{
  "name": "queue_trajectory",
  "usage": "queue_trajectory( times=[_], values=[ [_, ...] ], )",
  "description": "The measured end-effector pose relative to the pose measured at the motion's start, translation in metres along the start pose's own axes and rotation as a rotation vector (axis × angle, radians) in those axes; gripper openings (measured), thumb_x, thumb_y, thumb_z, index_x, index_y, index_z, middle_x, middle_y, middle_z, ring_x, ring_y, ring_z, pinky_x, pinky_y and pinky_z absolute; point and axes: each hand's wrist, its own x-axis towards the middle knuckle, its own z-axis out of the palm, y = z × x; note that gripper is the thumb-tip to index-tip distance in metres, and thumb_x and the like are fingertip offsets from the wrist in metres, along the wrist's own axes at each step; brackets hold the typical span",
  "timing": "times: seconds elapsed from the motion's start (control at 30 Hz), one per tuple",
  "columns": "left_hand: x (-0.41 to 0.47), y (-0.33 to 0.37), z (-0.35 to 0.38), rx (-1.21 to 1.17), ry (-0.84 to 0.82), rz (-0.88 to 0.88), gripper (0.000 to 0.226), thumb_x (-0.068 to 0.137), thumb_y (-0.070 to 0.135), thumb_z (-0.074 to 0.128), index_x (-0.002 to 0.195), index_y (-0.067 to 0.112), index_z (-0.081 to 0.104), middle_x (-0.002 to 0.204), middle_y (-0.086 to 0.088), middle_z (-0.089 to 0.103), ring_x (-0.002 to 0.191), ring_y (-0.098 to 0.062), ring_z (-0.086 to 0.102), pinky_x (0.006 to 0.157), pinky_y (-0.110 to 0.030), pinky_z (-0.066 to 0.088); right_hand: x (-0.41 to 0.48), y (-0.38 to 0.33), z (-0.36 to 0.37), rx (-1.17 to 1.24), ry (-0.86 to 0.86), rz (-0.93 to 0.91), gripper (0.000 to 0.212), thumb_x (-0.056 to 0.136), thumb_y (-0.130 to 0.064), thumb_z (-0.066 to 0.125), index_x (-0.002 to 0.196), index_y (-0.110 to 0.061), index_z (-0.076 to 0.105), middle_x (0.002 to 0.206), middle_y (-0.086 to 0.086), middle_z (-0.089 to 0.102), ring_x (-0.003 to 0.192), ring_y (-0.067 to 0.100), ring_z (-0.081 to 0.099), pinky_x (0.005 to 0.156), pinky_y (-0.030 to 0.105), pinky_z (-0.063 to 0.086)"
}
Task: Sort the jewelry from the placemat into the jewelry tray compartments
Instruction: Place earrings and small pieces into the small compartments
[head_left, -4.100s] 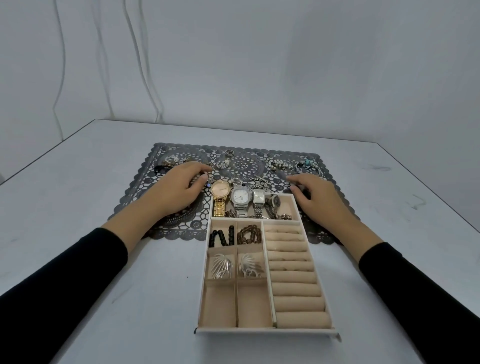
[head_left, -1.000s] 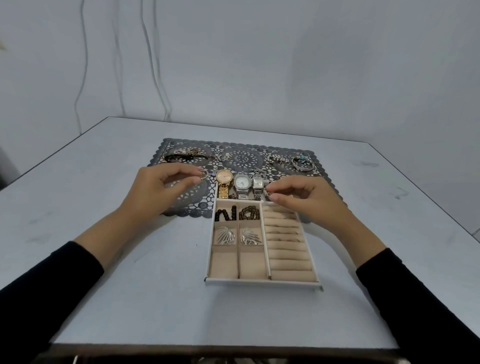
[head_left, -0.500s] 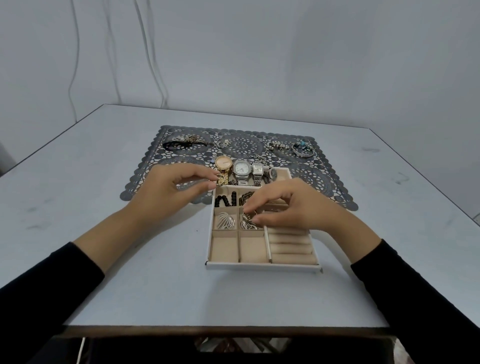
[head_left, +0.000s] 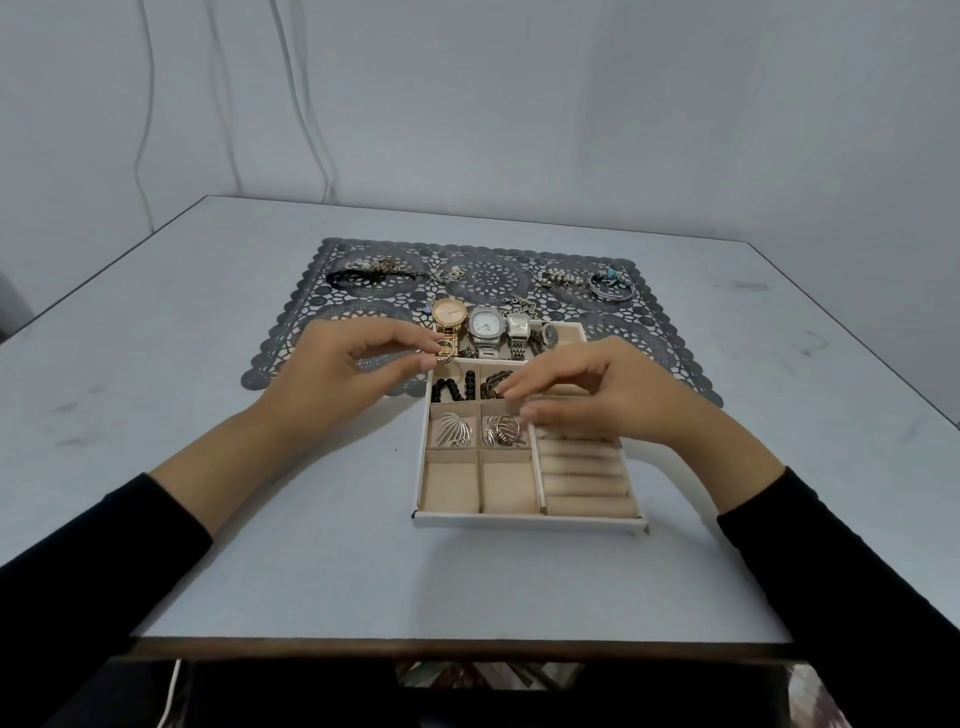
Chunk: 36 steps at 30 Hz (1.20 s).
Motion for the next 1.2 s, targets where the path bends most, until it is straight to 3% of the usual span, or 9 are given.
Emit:
queue_trajectory(
  times=[0.1, 0.2, 0.27, 0.37, 0.43, 0.5, 0.73, 0.97, 1.2],
  values=[
    [0.0, 0.001, -0.001, -0.011, -0.004, -0.024, 0.022, 0.083, 0.02, 0.072, 0.101, 0.009, 0.076, 0.102, 0.001, 0.075, 0.088, -0.017, 0.074, 0.071, -0.036, 0.062, -0.006, 0.0, -0.006, 0.105, 0.14, 0.039, 0.021, 0.08, -0.004, 0.073, 0.101, -0.007, 0.074, 0.102, 0.003, 0.074, 0.096, 0.015, 0.07, 0.085, 0.025, 0.055],
    [-0.001, 0.003, -0.001, -0.004, 0.01, -0.037, 0.018, 0.084, 0.015, 0.073, 0.101, 0.009, 0.076, 0.104, 0.003, 0.075, 0.091, -0.011, 0.073, 0.072, -0.034, 0.062, -0.011, 0.004, -0.013, 0.241, 0.304, 0.093, 0.022, 0.085, 0.0, 0.067, 0.106, 0.0, 0.071, 0.087, 0.01, 0.072, 0.059, 0.004, 0.063, 0.053, 0.013, 0.047],
    [-0.001, 0.004, -0.002, 0.0, 0.012, -0.041, 0.017, 0.085, 0.014, 0.073, 0.101, 0.009, 0.076, 0.105, 0.004, 0.075, 0.093, -0.009, 0.072, 0.074, -0.033, 0.062, -0.014, 0.014, -0.018, 0.187, 0.421, 0.127, 0.019, 0.088, -0.005, 0.066, 0.105, -0.007, 0.072, 0.077, 0.003, 0.069, 0.052, 0.001, 0.054, 0.048, 0.013, 0.041],
    [-0.002, 0.003, -0.001, 0.008, 0.002, -0.046, 0.018, 0.085, 0.015, 0.073, 0.102, 0.009, 0.076, 0.105, 0.004, 0.075, 0.093, -0.01, 0.072, 0.074, -0.035, 0.062, -0.018, 0.033, -0.021, -0.046, 0.58, 0.175, 0.019, 0.089, -0.014, 0.066, 0.106, -0.022, 0.072, 0.096, -0.008, 0.072, 0.084, 0.003, 0.066, 0.075, 0.019, 0.051],
    [-0.002, 0.005, -0.001, -0.006, 0.003, -0.052, 0.018, 0.085, 0.017, 0.072, 0.101, 0.011, 0.076, 0.105, 0.005, 0.075, 0.091, -0.013, 0.073, 0.072, -0.037, 0.062, -0.021, 0.042, -0.021, -0.194, 0.605, 0.231, 0.026, 0.09, -0.02, 0.065, 0.115, -0.026, 0.067, 0.11, -0.01, 0.068, 0.101, 0.007, 0.063, 0.092, 0.028, 0.05],
    [-0.003, 0.006, -0.001, -0.009, -0.002, -0.044, 0.018, 0.084, 0.02, 0.072, 0.101, 0.013, 0.076, 0.105, 0.006, 0.075, 0.091, -0.014, 0.073, 0.074, -0.038, 0.062, -0.026, 0.047, -0.02, -0.367, 0.575, 0.277, 0.033, 0.091, -0.025, 0.062, 0.125, -0.027, 0.061, 0.121, -0.009, 0.063, 0.112, 0.011, 0.058, 0.1, 0.032, 0.046],
    [-0.004, 0.011, 0.0, 0.032, -0.071, 0.049, 0.015, 0.084, 0.014, 0.073, 0.099, 0.011, 0.075, 0.099, -0.002, 0.076, 0.1, -0.007, 0.071, 0.09, -0.031, 0.057, -0.035, 0.049, -0.017, -0.622, 0.343, 0.409, 0.052, 0.098, -0.034, 0.05, 0.146, -0.017, 0.038, 0.149, -0.001, 0.041, 0.137, 0.017, 0.038, 0.105, 0.024, 0.027],
    [-0.004, 0.013, 0.0, 0.048, -0.229, 0.094, 0.017, 0.084, 0.027, 0.074, 0.095, 0.014, 0.076, 0.1, 0.008, 0.075, 0.098, -0.01, 0.071, 0.089, -0.028, 0.055, -0.034, 0.047, -0.017, -0.664, 0.314, 0.433, 0.051, 0.1, -0.036, 0.045, 0.145, -0.015, 0.038, 0.151, 0.0, 0.039, 0.137, 0.018, 0.036, 0.105, 0.025, 0.028],
    [-0.004, 0.015, 0.001, 0.024, -0.327, 0.047, 0.014, 0.078, 0.018, 0.079, 0.091, 0.013, 0.077, 0.099, 0.008, 0.075, 0.1, -0.012, 0.07, 0.09, -0.024, 0.053, -0.033, 0.047, -0.017, -0.671, 0.313, 0.432, 0.049, 0.1, -0.036, 0.044, 0.144, -0.015, 0.039, 0.148, 0.0, 0.042, 0.135, 0.017, 0.038, 0.102, 0.025, 0.029]
  ],
)
